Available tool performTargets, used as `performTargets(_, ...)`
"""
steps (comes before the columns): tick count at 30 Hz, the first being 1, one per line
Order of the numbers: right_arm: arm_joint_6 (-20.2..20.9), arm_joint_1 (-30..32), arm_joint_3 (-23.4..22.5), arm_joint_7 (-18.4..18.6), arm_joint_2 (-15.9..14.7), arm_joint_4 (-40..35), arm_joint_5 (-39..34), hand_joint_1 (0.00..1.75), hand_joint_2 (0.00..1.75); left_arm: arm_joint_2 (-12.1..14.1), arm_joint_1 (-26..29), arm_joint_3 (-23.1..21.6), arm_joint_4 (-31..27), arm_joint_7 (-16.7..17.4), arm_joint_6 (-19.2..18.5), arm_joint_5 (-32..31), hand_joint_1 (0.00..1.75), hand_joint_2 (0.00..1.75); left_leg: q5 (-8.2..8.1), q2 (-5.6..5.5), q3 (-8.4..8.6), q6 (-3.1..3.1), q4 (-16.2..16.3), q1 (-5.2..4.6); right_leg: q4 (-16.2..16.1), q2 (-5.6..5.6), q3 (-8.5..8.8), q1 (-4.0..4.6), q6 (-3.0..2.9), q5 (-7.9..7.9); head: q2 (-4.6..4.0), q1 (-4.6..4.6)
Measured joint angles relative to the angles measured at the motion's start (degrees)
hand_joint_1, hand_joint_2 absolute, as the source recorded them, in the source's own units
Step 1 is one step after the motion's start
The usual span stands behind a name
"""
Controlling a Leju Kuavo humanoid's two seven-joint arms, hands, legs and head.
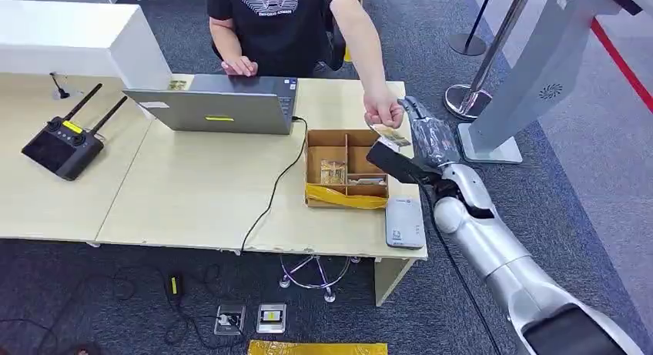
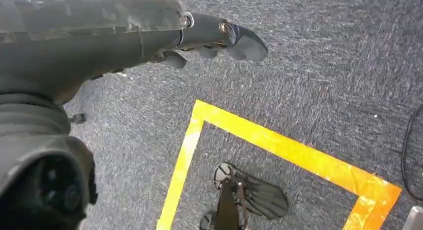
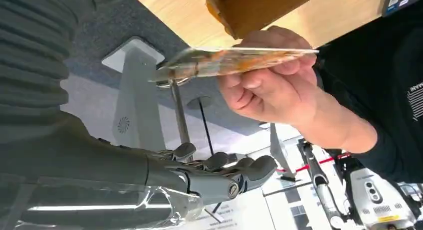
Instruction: Pass the card to the sensor for recognition and then transmit it.
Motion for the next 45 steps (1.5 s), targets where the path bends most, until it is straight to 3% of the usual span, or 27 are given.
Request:
performTargets(10,-0.26,-0.37,-0.35,2.67,1.55,0.65,2.54,0.00,1.75,-0.04,0.18,0.02,0.00,-0.96,-0.07,-0.28,0.00,0.00,0.00,0.04,0.03,0.00,0.01,0.00,0.00,0.05,0.00,0.00,0.00,0.00,0.00,0.00)
performTargets(11,-0.28,-0.35,-0.59,3.15,1.55,0.50,3.10,1.64,1.75,0.00,0.20,0.00,0.00,-1.27,-0.07,-0.39,0.00,0.00,0.00,0.05,0.03,0.00,0.02,0.00,0.00,0.06,0.00,0.00,0.00,0.00,0.00,0.02)
performTargets(12,-0.33,-0.34,-0.81,3.52,1.55,0.33,3.47,1.75,1.75,0.02,0.21,0.02,0.00,-1.33,-0.07,-0.55,0.00,0.00,0.00,0.06,0.03,0.00,0.02,0.00,0.00,0.07,0.00,0.00,0.00,0.00,0.00,0.00)
performTargets(22,-0.55,-0.04,-3.50,3.04,1.62,-1.38,4.11,1.75,1.75,0.04,0.28,0.02,0.00,-2.03,-0.02,-0.90,0.00,0.00,0.00,0.07,0.04,0.00,0.03,0.01,0.00,0.11,0.00,0.01,0.00,0.00,0.00,-0.02)
performTargets(45,-1.20,-0.18,-4.35,0.50,2.86,-1.38,2.10,1.75,1.75,0.04,0.28,0.02,0.00,-2.03,0.55,-0.55,0.00,0.00,0.00,0.08,0.05,0.00,0.03,0.01,0.00,0.16,0.01,0.01,0.00,0.01,0.00,0.00)
